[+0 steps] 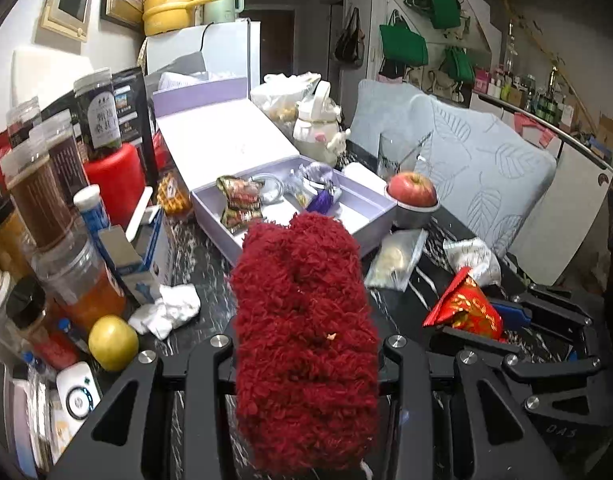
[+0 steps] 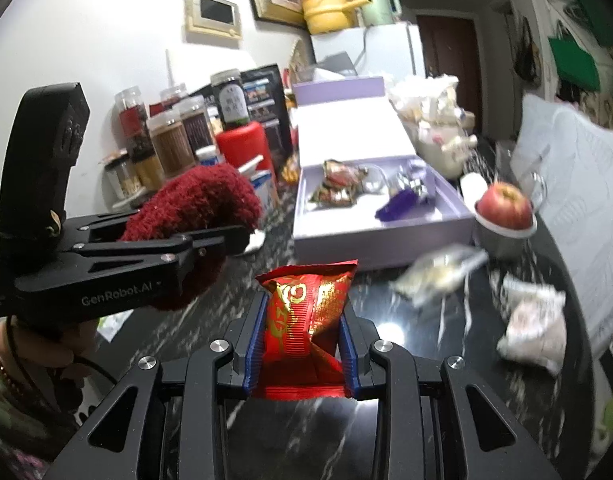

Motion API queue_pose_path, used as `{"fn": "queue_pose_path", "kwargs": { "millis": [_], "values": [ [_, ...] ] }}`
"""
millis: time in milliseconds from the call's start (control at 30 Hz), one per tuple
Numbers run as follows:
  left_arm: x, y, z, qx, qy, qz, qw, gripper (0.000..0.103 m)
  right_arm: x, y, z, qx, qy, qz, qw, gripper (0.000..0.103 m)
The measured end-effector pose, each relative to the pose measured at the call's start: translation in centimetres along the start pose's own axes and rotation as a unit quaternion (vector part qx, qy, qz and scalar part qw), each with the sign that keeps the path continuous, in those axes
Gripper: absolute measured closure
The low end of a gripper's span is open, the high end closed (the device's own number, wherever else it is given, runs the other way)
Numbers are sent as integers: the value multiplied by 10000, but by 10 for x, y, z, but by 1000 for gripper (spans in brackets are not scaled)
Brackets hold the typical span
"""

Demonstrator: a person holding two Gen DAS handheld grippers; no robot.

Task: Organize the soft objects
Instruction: 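Carry the red plush and red packet over the lavender box with both tools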

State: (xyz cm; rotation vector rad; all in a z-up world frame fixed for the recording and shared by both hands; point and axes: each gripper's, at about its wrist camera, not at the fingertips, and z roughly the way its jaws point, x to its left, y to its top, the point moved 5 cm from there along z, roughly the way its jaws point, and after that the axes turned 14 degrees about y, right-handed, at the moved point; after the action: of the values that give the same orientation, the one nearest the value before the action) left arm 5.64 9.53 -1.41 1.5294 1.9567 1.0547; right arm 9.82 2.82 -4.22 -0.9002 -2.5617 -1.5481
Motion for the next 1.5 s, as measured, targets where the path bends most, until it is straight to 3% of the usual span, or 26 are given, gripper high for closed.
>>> {"fn": "queue_pose_path", "kwargs": {
  "millis": [433, 867, 1200, 1500],
  "values": [
    [14, 72, 3, -609, 33, 6, 9981, 65, -7, 73, 4, -263, -119, -558, 9980, 71],
    [25, 140, 30, -1034, 202, -9, 9944, 65, -29, 146, 15, -578, -211, -904, 9940, 71],
    [32, 176, 75, -1117, 436, -133, 9927, 65, -56, 190, 40, -746, -277, -1013, 9917, 71],
    [45, 186, 122, -862, 408, -372, 9948, 65, -89, 215, 70, -766, -250, -838, 9932, 71]
  ]
}}
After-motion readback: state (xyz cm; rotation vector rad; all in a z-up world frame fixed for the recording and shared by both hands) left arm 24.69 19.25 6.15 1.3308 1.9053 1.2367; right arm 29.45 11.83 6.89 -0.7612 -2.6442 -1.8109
